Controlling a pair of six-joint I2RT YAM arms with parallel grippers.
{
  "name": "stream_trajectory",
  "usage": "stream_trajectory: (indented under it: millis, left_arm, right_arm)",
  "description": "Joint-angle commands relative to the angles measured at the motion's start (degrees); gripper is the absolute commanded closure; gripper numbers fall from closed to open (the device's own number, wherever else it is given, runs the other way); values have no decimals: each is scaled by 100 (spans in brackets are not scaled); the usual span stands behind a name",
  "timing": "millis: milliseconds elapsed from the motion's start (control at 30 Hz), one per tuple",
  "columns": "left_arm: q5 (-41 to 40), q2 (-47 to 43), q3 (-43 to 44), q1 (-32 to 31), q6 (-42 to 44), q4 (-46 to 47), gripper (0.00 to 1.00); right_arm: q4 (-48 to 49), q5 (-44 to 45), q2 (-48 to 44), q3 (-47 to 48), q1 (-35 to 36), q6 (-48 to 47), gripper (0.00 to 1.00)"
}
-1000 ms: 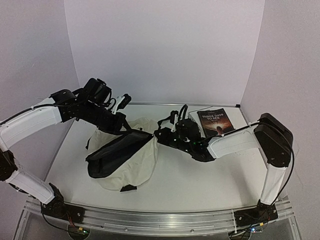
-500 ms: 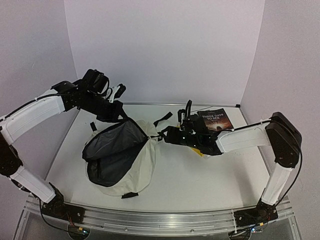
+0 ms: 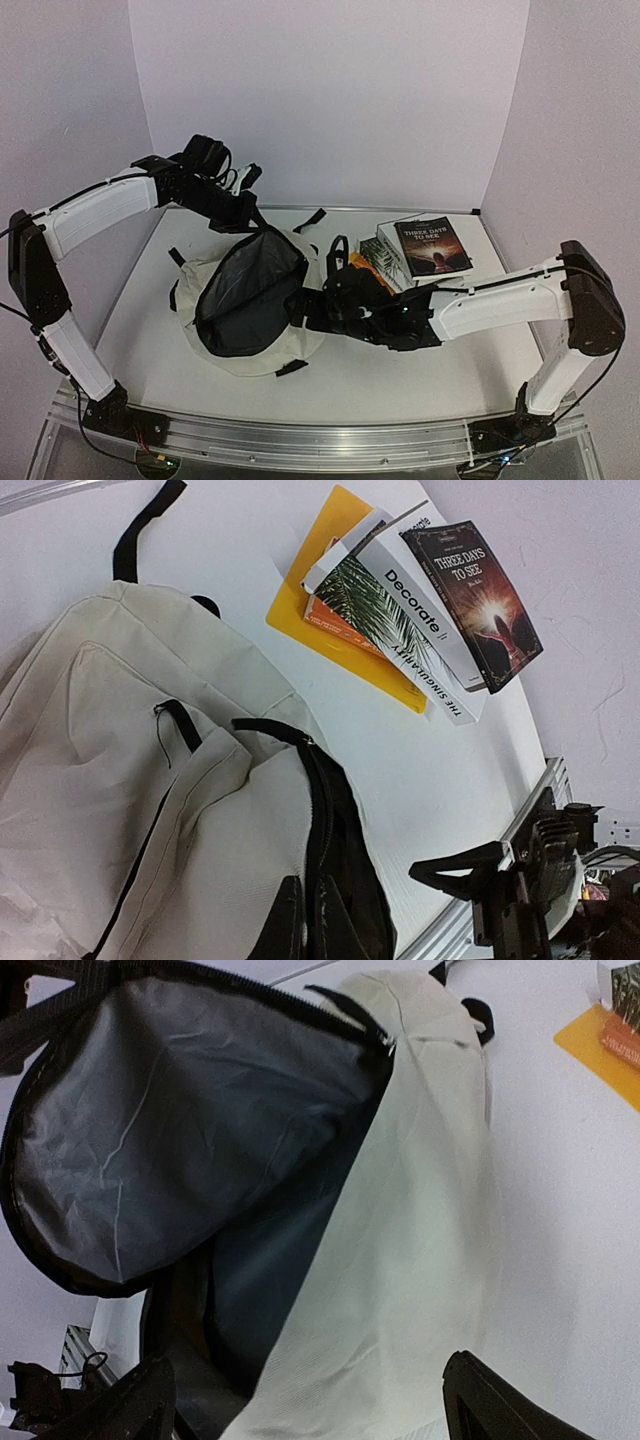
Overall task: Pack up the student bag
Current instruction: Unzip the student bag at the center of the board.
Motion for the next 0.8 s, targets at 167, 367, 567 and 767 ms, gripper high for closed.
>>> stream_trajectory:
  millis: [167,367,567,767]
  left_arm:
    - [215,-1,391,209,82,806,100]
    - [342,269,478,977,-44,924,100]
    - [969,1065,859,1638,2,1111,100]
    - [1038,1968,1296,1800,638,1141,100]
  right_arm:
    - [-1077,650,1033,768,38,718,33]
    - [-1130,703,785,404,-299,806,96]
    - [-999,114,744,285,-1166,-342,100]
    - [-576,-583,704,103,-2120,-1436,100]
